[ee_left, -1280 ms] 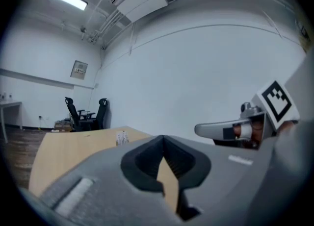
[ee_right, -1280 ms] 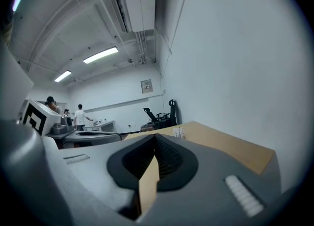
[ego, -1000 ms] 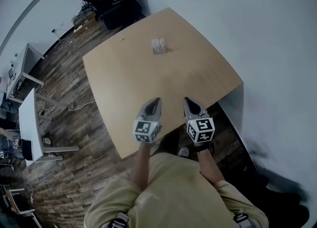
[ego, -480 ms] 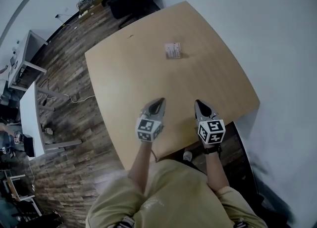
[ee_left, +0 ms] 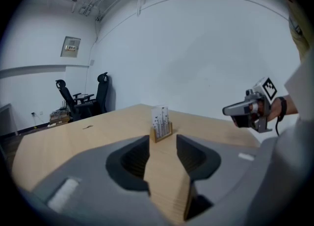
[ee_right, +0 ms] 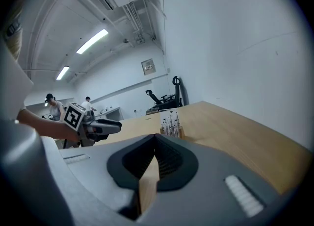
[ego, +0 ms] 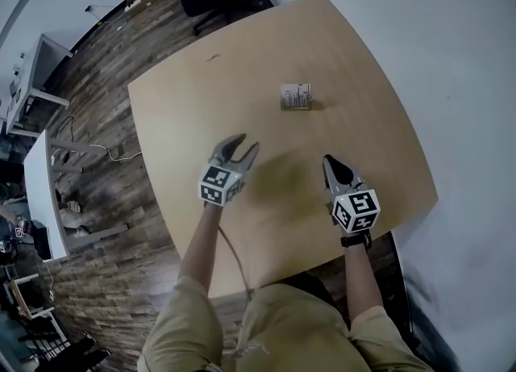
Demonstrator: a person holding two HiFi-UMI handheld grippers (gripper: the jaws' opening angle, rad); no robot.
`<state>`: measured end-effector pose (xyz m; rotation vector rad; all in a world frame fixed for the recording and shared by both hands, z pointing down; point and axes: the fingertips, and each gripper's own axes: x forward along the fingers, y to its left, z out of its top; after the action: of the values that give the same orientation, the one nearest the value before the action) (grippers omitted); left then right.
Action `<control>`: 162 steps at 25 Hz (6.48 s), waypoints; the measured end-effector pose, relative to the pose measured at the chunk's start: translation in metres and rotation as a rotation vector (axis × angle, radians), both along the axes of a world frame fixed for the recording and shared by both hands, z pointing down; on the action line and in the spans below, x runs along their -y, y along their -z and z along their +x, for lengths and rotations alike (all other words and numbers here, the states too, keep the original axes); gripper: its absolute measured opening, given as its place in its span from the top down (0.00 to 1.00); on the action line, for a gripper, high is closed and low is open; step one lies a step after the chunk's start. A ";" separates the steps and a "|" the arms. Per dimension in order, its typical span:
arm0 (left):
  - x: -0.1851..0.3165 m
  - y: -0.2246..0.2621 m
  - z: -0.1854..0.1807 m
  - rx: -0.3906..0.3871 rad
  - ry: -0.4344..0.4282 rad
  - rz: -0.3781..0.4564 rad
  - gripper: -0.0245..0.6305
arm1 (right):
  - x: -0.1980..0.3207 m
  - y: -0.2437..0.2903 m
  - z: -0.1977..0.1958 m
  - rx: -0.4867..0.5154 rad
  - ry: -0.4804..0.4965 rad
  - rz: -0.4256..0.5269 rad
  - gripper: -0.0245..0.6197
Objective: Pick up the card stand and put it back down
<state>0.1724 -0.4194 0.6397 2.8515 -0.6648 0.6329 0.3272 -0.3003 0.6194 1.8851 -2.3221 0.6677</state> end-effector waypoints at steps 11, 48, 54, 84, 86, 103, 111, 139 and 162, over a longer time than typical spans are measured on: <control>0.082 -0.067 0.085 0.099 -0.332 0.026 0.40 | 0.061 -0.046 0.001 -0.073 0.111 -0.013 0.96; -0.036 0.003 0.132 0.179 -0.351 0.030 0.82 | -0.022 0.050 0.032 0.065 -0.105 0.126 0.96; -0.121 0.066 0.103 0.133 -0.220 0.047 0.82 | -0.088 0.090 0.015 0.040 -0.150 0.149 0.96; -0.355 0.229 -0.062 -0.256 0.245 0.328 0.83 | -0.287 0.203 -0.114 -0.190 -0.085 0.345 0.96; -0.358 0.229 -0.068 -0.255 0.262 0.323 0.83 | -0.287 0.202 -0.120 -0.181 -0.070 0.342 0.96; -0.297 0.157 -0.209 -0.135 0.514 0.167 0.82 | -0.190 0.155 -0.253 -0.079 0.215 0.242 0.96; -0.241 0.114 -0.280 -0.096 0.625 0.090 0.82 | -0.124 0.119 -0.318 -0.070 0.348 0.163 0.96; 0.002 -0.092 -0.368 0.109 0.310 0.032 0.82 | 0.047 -0.068 -0.404 -0.112 0.514 -0.101 0.96; -0.022 -0.091 -0.349 0.009 0.261 -0.071 0.41 | -0.003 -0.043 -0.391 -0.149 0.536 -0.078 0.96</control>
<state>-0.1769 -0.3974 0.7305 2.6354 -0.9737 0.6134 -0.0640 -0.2969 0.6621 1.1482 -2.4918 0.5193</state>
